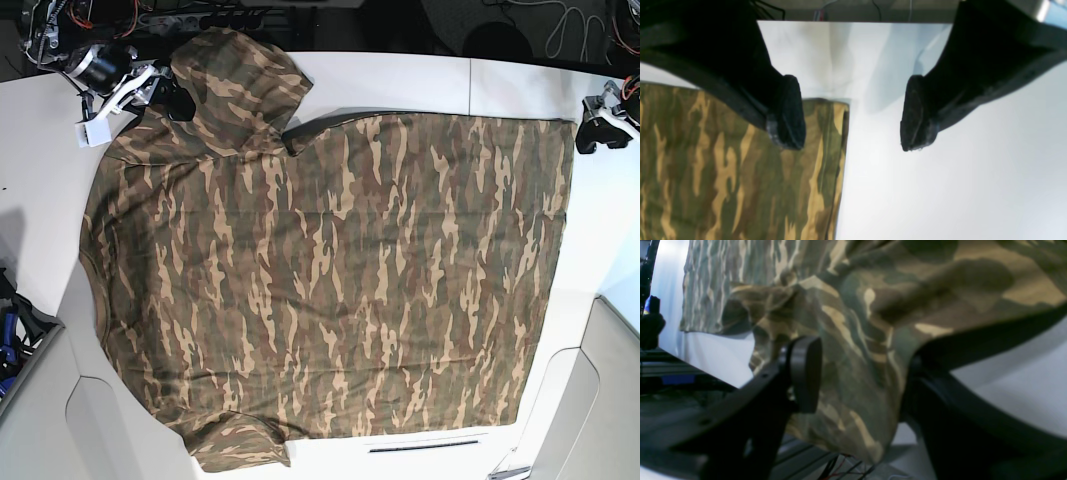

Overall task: Fold the T-shirt properly
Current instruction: 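Lower both grippers and grasp the shirt's shoulder corners, then lift the shoulder edge with both grippers and fold it over the body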

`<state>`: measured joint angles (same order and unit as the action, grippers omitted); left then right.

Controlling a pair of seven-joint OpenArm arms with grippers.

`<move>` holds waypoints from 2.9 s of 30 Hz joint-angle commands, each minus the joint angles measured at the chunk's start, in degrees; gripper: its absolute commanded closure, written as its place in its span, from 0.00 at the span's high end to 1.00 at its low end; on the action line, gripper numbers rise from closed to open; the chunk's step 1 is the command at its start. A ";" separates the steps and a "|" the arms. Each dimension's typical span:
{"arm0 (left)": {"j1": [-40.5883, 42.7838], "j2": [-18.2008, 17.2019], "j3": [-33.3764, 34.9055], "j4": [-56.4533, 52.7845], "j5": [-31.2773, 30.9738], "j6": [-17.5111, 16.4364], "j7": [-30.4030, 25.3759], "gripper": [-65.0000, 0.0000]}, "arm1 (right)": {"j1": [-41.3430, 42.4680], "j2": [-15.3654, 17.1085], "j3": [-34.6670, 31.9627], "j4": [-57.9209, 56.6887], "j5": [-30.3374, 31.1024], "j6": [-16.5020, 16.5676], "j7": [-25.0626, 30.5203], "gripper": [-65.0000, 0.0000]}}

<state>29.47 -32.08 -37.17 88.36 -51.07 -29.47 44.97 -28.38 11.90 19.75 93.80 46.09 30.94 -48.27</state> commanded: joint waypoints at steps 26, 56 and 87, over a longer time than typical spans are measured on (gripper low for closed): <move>-0.09 4.61 3.41 -5.81 -3.21 -6.82 -2.51 0.73 | -0.70 -3.52 -0.02 0.15 5.03 1.92 -8.41 0.50; -2.14 2.51 2.54 0.96 -5.92 -10.53 -1.64 0.00 | -0.61 -3.52 6.23 7.96 11.34 3.48 -10.08 0.00; -18.75 2.54 8.57 2.08 10.97 -7.13 -11.50 0.00 | 30.51 -3.17 10.91 -2.95 2.45 3.39 -9.55 0.00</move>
<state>11.20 -28.40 -28.14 89.71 -39.18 -36.51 34.72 1.26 7.94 30.55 89.86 47.57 34.35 -59.18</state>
